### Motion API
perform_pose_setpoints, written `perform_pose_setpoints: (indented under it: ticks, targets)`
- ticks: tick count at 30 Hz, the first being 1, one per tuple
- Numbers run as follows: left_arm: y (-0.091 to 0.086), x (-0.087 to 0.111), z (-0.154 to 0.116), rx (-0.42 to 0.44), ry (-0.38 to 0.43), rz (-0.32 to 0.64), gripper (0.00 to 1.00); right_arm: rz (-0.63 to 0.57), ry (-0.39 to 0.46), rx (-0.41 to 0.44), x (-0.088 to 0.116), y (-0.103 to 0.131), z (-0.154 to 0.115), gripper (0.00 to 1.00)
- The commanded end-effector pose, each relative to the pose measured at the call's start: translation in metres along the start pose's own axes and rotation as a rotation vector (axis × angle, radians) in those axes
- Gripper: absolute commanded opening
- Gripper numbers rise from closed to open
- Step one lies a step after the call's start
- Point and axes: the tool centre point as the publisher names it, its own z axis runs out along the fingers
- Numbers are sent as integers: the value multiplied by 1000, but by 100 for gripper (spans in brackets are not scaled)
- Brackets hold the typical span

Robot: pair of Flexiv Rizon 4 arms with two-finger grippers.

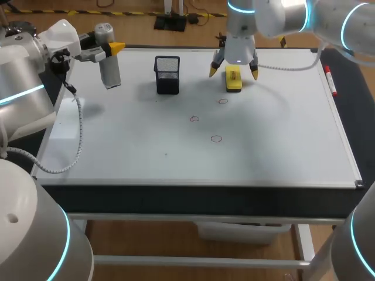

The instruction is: Pick up the inspection probe, press it on each red-marked spot on the whiteboard one by one, put down the probe, pick up the eraser, and wipe off all the red marks.

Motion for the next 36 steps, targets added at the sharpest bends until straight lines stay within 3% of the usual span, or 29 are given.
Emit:
perform_pose_setpoints:
  ticks: [1, 4, 5, 7, 10, 11, 13, 25, 36]
  targets:
    - [1, 0, 1, 6, -4, 2, 0, -3, 10, -2, -1, -1, -4, 100]
    - [1, 0, 1, 6, -4, 2, 0, 1, 16, 1, 1, -1, -3, 100]
    - [1, 0, 1, 6, -4, 2, 0, 2, 16, 0, 2, -1, -3, 89]
    - [1, 0, 1, 6, -4, 2, 0, 7, 22, -1, 3, 0, -3, 52]
    - [1, 0, 1, 6, -4, 2, 0, 11, 23, -3, 4, 1, -4, 15]
    - [1, 0, 1, 6, -4, 2, 0, 7, 19, -2, 4, 1, -4, 14]
    - [1, 0, 1, 6, -4, 2, 0, 4, 20, 3, 3, 2, -7, 0]
    - [1, 0, 1, 6, -4, 2, 0, 50, 63, 38, 14, -2, -29, 0]
    - [1, 0, 1, 6, -4, 2, 0, 211, 41, 89, 64, -8, -54, 0]
